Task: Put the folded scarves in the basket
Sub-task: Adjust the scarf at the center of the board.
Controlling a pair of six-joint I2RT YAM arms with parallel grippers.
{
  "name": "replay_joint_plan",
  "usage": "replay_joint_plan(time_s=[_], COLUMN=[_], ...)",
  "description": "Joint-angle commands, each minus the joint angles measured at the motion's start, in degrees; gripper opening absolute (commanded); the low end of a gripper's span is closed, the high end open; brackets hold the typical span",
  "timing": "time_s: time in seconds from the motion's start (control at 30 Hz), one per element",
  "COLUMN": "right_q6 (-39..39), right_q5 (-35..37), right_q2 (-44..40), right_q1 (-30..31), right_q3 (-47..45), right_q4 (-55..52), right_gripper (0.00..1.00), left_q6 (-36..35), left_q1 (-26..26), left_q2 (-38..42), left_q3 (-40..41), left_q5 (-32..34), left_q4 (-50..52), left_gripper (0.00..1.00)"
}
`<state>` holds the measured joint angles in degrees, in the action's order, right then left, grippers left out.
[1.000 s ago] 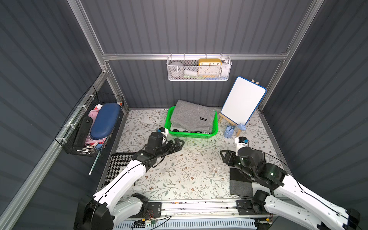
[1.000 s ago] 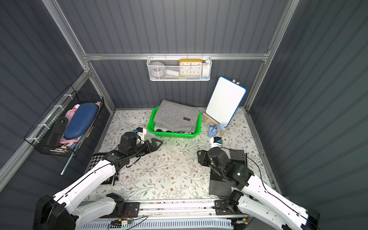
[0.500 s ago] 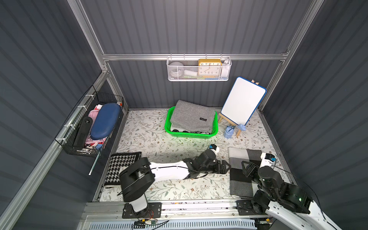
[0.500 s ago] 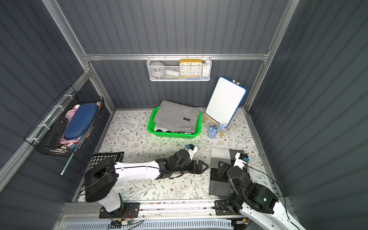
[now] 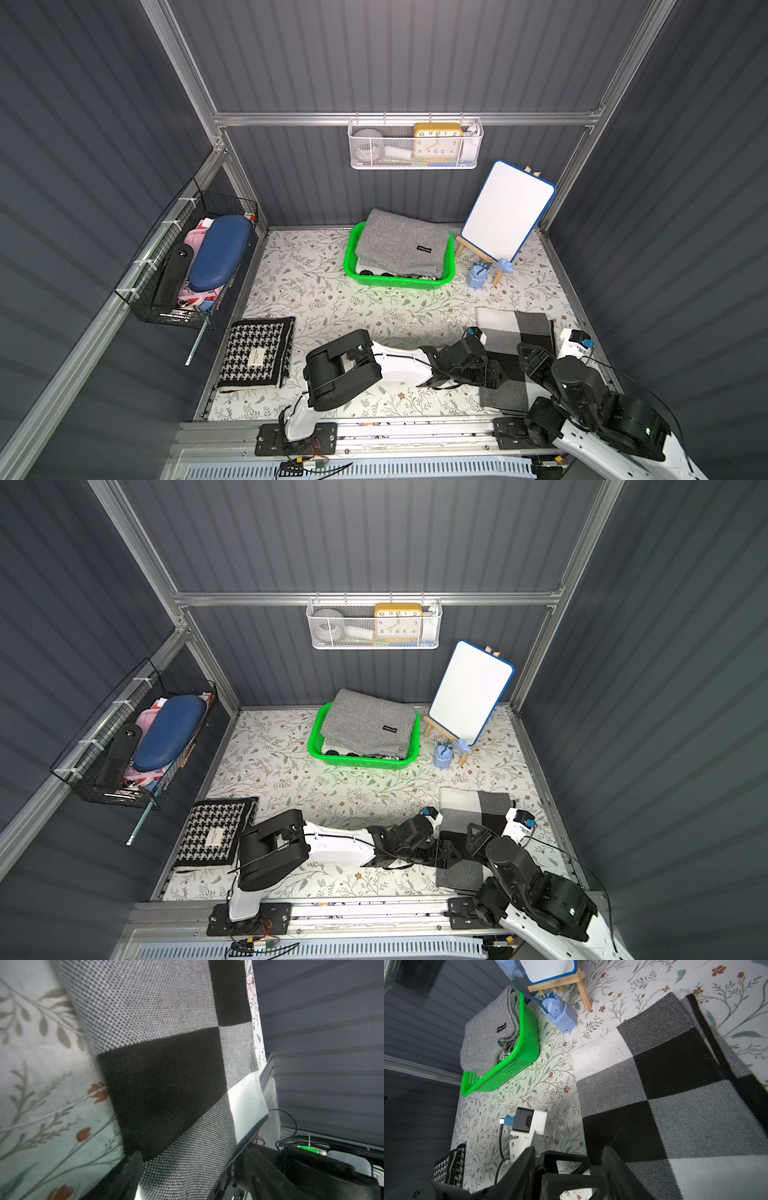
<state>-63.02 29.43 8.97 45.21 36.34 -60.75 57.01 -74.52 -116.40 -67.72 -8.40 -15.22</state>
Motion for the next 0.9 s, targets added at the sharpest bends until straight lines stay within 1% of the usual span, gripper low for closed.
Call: replay_joint_plan(time_s=[0.0, 0.2, 0.33, 0.4, 0.43, 0.47, 0.53, 0.6, 0.67, 0.7, 0.77, 0.87], right_q6=[-1.49, -1.92, -2.05, -2.11, -2.03, -2.18, -2.23, -2.2, -1.51, -1.01, -0.22, 0.83], right_q5=[1.86, 2.04, 2.54, 2.62, 2.54, 2.5, 2.57, 2.42, 2.1, 1.75, 1.35, 0.65], right_q2=[-1.06, -1.02, -0.46, -0.16, -0.02, 0.07, 0.29, 0.51, 0.76, 1.16, 1.73, 3.06], right_q1=[0.05, 0.05, 0.05, 0.06, 0.05, 0.05, 0.05, 0.05, 0.05, 0.1, 0.05, 0.05], right_q3=[-0.45, -0.62, -1.06, -1.3, -1.34, -1.38, -1.48, -1.62, -1.58, -1.55, -1.45, -1.69], right_q4=[-2.32, -2.62, -2.07, -1.88, -1.91, -1.99, -1.95, -1.56, -0.91, -0.62, 0.02, 1.61], right_gripper=[0.56, 0.56, 0.56, 0.56, 0.56, 0.56, 0.56, 0.56, 0.56, 0.56, 0.56, 0.56], left_q6=[2.28, 4.39, 3.63, 2.97, 2.47, 1.8, 1.06, 0.65, 0.51, -0.12, -1.31, -0.71], left_q1=[0.24, -0.25, -0.77, -0.87, -0.92, -1.07, -1.48, -1.42, -1.43, -1.37, -1.25, -0.53], left_q2=[0.53, 0.65, -0.05, -1.4, -1.85, -2.0, -1.82, -2.19, -2.39, -1.69, 1.55, 10.24], left_q3=[1.03, 3.68, 3.29, 1.72, 0.85, 0.13, -0.22, -0.61, -1.34, -1.29, 0.45, 6.83], left_q5=[0.72, 0.74, -0.68, -1.61, -1.55, -1.16, -0.03, -0.72, -3.28, -2.87, 0.56, 7.97], left_q4=[3.85, 4.86, 4.26, 4.91, 5.61, 6.11, 5.65, 5.02, 6.5, 7.75, 10.12, 14.82], left_gripper=[0.82, 0.78, 0.68, 0.6, 0.52, 0.47, 0.38, 0.22, 0.03, 0.0, 0.0, 0.0])
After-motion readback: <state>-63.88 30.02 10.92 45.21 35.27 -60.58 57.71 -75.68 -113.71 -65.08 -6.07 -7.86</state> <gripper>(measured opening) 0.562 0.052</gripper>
